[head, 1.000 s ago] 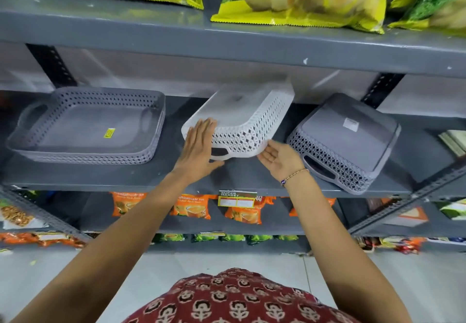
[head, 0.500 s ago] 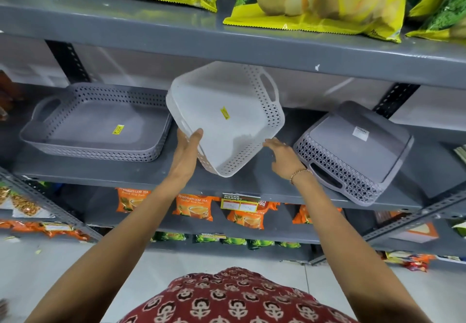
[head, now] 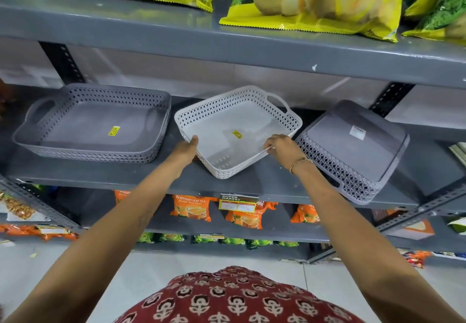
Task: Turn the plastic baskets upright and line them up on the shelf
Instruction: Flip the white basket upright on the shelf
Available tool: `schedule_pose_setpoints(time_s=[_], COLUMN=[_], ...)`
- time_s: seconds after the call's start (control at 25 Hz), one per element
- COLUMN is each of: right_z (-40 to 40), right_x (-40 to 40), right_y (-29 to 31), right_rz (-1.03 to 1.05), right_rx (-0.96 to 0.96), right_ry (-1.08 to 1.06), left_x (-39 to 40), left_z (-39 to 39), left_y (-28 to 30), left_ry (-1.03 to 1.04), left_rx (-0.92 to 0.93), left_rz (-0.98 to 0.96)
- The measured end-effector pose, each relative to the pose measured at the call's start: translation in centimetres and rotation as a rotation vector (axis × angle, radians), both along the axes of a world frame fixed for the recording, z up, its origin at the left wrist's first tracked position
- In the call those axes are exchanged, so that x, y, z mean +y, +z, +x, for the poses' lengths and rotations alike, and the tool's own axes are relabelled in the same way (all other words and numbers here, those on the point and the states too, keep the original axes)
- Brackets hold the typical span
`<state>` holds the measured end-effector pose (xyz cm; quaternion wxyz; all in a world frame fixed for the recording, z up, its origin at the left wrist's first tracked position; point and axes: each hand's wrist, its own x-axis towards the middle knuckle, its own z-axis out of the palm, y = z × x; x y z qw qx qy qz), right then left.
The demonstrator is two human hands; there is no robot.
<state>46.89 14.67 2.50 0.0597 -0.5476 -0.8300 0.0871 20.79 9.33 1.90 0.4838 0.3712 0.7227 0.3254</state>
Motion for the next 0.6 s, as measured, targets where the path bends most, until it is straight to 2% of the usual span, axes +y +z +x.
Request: schedule_pose_setpoints(time_s=[0.08, 0.16, 0.2, 0.28, 0.32, 0.44, 0.6], right_z=[0.0, -0.2, -0.2, -0.4, -0.4, -0.5, -1.2], right_x=[-0.3, -0.3, -0.2, -0.2, -0.3, -0.7, -1.4], right_y=[-0.2, -0.3, -0.3, -0.2, -0.1, 0.0, 0.1], right_rz=[-0.003, -0.006, -0.012, -0.022, -0.025, -0.009, 0.048], right_rx=[-0.029, -0.075, -0.109, -0.169, -0.18, -0.19, -0.195], right_ry=[0.013, 0.028, 0.035, 0.039, 0.036, 0.042, 0.076], left_x=[-0.4, -0.8, -0.8, -0.9, -0.8, -0.2, 0.4], left_z=[1.4, 3.7, 5.0, 7.1, 7.8, 8.1, 6.6], left_y=[1.2, 2.5, 2.9, 2.7, 2.2, 1.1, 1.5], left_ry=[-0.079, -0.236, -0.393, -0.737, -0.846, -0.926, -0.962], left_rx=[0.315, 0.475, 0.505, 0.6, 0.66, 0.752, 0.775], left_rz=[0.144, 0.31, 0.324, 0.226, 0.179, 0.161, 0.155])
